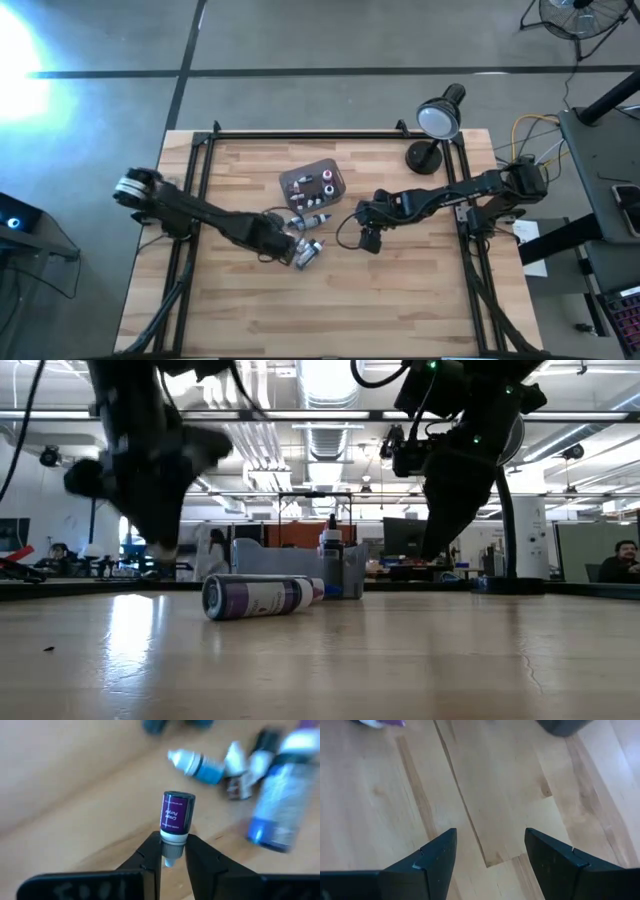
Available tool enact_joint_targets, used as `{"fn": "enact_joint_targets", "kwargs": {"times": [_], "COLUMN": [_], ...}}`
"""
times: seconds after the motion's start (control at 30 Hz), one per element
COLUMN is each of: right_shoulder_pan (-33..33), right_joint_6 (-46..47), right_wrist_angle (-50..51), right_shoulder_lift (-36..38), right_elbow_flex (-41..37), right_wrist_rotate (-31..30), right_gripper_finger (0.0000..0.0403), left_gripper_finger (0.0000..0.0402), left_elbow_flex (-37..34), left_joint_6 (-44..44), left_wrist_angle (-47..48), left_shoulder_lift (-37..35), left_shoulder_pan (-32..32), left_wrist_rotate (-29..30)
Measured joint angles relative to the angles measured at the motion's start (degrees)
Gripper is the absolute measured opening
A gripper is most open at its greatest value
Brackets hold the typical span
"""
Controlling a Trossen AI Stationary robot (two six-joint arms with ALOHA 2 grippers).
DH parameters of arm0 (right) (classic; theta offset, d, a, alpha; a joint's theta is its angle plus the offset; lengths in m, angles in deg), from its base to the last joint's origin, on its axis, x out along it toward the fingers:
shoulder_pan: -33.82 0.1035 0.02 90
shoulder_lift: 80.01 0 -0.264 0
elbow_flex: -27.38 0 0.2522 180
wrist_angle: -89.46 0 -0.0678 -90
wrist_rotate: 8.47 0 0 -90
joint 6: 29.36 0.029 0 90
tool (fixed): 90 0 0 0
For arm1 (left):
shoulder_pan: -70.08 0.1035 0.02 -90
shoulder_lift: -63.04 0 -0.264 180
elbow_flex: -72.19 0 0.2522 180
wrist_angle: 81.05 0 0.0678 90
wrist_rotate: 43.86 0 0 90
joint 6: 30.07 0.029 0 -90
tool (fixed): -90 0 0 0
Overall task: Pick & Place food coloring
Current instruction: Put the small purple food coloring bottle into the gray bin
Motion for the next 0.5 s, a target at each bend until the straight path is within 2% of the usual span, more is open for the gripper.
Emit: {"fn": "enact_joint_targets", "kwargs": {"times": [0.13,0.23,0.33,0.43,0.5], "right_shoulder_pan": [0.00,-0.13,-0.28,-0.28,-0.28], "right_joint_6": [0.25,0.56,0.81,1.19,1.25], "right_wrist_angle": [-0.33,-0.50,-0.57,-0.58,-0.53], "right_shoulder_lift": [1.38,2.49,3.01,3.08,3.08], "right_elbow_flex": [0.01,0.02,0.03,0.03,0.03], "right_wrist_rotate": [-1.69,-3.42,-4.51,-4.69,-4.68], "right_gripper_finger": [0.0222,0.0220,0.0219,0.0219,0.0219], "left_gripper_finger": [0.0045,0.0045,0.0045,0.0047,0.0054], "left_elbow_flex": [0.00,0.00,-0.04,0.02,0.56], "left_joint_6": [0.36,5.31,13.69,25.47,28.57], "left_wrist_angle": [-0.73,-3.62,-11.54,-21.57,-23.31], "left_shoulder_lift": [-9.02,-12.40,-11.83,-8.66,-6.41], "left_shoulder_pan": [2.19,8.66,18.16,26.36,29.45], "left_wrist_rotate": [11.19,17.28,16.26,8.34,3.29]}}
